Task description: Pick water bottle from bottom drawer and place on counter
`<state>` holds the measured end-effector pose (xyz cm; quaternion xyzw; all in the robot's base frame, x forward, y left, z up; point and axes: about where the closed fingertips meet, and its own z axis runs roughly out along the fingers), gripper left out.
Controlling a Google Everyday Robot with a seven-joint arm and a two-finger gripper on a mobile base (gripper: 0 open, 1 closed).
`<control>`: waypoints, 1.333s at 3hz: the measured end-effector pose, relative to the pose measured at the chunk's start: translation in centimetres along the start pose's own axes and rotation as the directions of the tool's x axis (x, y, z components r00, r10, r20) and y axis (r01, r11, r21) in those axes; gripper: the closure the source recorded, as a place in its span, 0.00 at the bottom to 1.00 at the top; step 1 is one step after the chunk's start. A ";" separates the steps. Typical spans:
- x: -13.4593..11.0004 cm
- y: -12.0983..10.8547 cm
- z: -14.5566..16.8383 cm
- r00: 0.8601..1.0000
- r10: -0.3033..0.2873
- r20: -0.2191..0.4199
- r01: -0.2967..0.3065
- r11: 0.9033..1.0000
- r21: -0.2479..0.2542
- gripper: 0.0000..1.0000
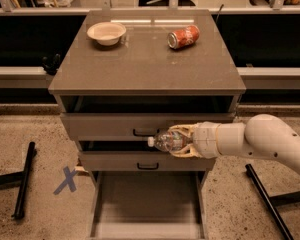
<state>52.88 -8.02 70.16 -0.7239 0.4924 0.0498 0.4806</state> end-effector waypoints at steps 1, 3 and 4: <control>0.0 0.0 0.0 1.000 0.000 0.000 0.000 1.000 0.000 1.00; -4.1 -5.3 -3.2 0.995 -0.072 0.069 0.066 0.994 0.081 1.00; -7.6 -8.9 -5.5 0.986 -0.161 0.049 0.154 0.979 0.134 1.00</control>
Offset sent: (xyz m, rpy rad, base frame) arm 0.0149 0.0019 0.0734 0.1375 -0.0632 0.0570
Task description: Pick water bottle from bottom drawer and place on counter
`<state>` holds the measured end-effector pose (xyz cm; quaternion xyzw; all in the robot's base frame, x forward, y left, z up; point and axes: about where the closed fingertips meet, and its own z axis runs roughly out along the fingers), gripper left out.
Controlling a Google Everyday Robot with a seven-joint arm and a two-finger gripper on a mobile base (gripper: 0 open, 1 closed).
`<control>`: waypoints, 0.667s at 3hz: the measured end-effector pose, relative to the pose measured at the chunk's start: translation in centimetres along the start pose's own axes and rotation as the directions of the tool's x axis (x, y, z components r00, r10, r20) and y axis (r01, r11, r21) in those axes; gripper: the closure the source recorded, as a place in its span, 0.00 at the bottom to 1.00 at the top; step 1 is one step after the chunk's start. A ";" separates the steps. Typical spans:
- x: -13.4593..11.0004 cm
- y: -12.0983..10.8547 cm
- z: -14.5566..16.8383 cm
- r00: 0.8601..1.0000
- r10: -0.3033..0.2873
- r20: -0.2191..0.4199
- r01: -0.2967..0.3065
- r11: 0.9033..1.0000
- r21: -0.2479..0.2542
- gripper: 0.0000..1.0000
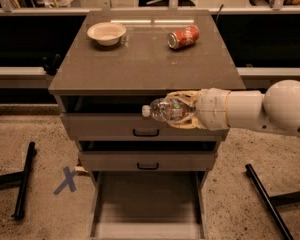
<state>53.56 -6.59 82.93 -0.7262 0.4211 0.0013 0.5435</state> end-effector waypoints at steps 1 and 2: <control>0.0 0.0 0.0 1.000 0.000 0.000 0.000 1.000 0.000 1.00; 0.5 -1.6 -0.7 1.000 0.014 0.009 -0.015 1.000 0.024 1.00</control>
Offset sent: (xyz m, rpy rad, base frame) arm 0.0332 -0.0313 0.0463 0.0921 -0.0097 -0.0411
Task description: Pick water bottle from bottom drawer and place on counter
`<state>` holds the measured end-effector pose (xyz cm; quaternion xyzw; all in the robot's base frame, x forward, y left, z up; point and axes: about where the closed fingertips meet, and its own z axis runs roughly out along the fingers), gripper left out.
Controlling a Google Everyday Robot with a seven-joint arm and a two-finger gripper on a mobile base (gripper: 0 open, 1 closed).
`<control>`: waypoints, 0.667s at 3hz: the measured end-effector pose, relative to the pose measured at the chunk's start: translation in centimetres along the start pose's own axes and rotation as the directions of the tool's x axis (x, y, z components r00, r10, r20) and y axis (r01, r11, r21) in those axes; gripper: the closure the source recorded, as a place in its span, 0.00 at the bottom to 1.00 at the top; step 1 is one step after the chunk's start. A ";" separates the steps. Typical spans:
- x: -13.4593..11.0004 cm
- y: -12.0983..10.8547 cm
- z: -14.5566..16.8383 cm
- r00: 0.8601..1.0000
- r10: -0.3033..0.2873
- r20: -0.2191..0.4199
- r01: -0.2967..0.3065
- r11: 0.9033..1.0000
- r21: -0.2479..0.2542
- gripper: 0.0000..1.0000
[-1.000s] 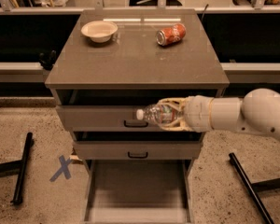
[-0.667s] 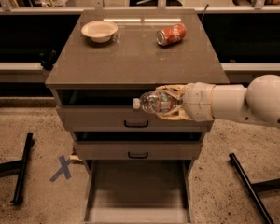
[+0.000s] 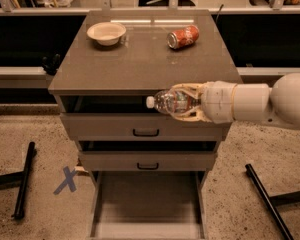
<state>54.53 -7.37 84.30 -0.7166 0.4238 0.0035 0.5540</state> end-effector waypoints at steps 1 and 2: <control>1.1 -2.9 -1.3 1.000 0.024 -0.005 -0.024 0.999 0.045 1.00; 2.9 -5.0 -1.7 0.997 0.070 0.006 -0.071 0.996 0.062 1.00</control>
Offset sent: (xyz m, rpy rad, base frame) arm 0.0725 -0.0506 0.0459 0.1241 0.0533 -0.0851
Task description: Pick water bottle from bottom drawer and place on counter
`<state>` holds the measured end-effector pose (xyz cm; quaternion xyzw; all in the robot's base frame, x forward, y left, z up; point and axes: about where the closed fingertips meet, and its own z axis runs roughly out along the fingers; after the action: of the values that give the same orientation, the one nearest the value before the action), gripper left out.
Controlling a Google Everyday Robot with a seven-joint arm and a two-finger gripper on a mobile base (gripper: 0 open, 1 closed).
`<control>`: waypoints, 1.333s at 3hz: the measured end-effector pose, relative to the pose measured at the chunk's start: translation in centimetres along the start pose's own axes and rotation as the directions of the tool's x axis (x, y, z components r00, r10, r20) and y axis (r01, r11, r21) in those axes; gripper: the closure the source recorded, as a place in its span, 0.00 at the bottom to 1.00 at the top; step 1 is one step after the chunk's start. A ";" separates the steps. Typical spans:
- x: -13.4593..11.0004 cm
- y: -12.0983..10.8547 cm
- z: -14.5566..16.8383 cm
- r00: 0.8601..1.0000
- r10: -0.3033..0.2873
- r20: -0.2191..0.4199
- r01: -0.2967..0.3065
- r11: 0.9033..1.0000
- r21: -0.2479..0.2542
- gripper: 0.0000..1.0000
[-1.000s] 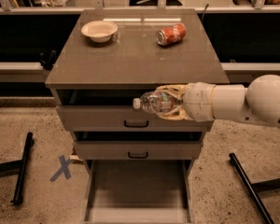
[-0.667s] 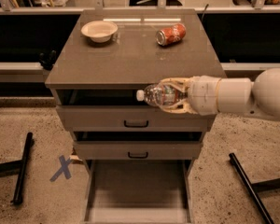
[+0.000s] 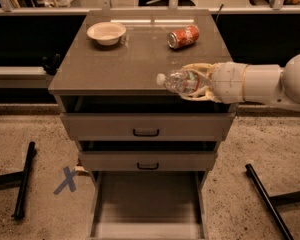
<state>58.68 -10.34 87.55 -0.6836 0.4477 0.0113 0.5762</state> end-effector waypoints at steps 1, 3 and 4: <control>1.0 -2.3 0.5 0.997 0.065 0.039 -0.066 0.998 0.023 1.00; 0.7 -6.2 1.7 0.967 0.214 0.136 -0.219 0.975 0.028 1.00; 0.7 -6.9 2.2 0.952 0.277 0.128 -0.277 0.961 -0.017 1.00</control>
Offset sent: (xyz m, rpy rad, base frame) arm 0.0595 -0.0064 0.0395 0.2710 0.1150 -0.0020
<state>64.48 -9.45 91.84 -0.6116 0.5008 0.1360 0.5972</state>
